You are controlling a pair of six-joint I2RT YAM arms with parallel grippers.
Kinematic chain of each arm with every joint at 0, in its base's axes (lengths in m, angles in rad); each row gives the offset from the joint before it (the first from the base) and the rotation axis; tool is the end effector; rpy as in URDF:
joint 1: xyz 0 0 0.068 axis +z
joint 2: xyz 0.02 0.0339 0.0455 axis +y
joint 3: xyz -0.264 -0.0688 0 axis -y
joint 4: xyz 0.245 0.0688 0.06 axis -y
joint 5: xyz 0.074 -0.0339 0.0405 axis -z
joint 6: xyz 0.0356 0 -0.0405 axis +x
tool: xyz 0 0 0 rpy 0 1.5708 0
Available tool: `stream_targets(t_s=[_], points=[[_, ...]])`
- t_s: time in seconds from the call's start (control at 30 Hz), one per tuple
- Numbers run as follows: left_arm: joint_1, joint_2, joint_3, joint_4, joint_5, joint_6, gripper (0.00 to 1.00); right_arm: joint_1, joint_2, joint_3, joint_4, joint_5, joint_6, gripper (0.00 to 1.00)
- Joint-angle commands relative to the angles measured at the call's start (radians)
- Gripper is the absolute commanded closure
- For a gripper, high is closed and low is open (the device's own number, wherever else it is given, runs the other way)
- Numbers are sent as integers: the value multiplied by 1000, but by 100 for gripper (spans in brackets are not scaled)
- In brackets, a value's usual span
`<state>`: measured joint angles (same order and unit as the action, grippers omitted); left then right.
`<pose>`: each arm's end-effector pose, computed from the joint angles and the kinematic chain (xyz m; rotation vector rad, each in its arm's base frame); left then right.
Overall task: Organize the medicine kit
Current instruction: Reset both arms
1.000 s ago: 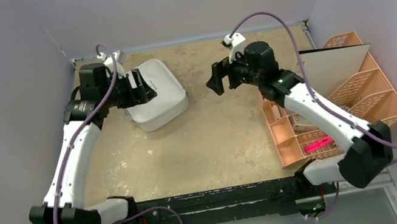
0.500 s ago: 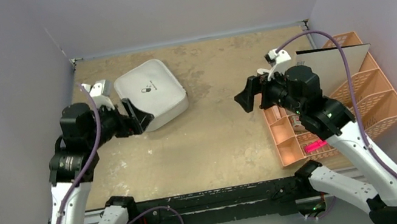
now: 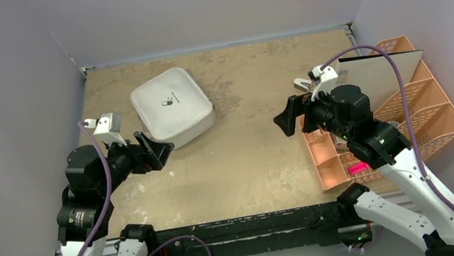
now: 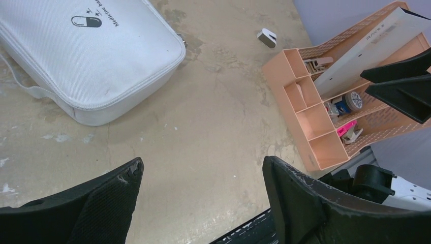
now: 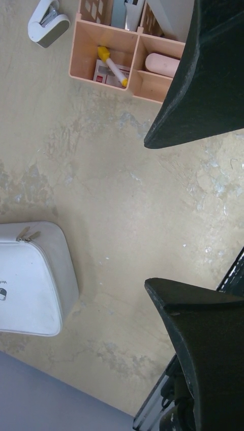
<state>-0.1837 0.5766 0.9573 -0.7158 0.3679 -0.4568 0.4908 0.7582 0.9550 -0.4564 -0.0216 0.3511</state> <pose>0.1010 -0.0318 0.3689 -0.0100 1.9603 -0.7780 0.1432 0.0774 0.3736 -0.1463 1.8683 0.6074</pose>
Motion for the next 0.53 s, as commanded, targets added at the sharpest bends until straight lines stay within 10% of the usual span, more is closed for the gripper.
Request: stream_targets(t_s=[0.0, 0.5], points=[[4, 10, 39, 24, -29, 11, 15, 0, 0, -6, 13, -31, 32, 1], [4, 42, 28, 28, -45, 21, 13, 2, 13, -16, 42, -45, 74, 1]])
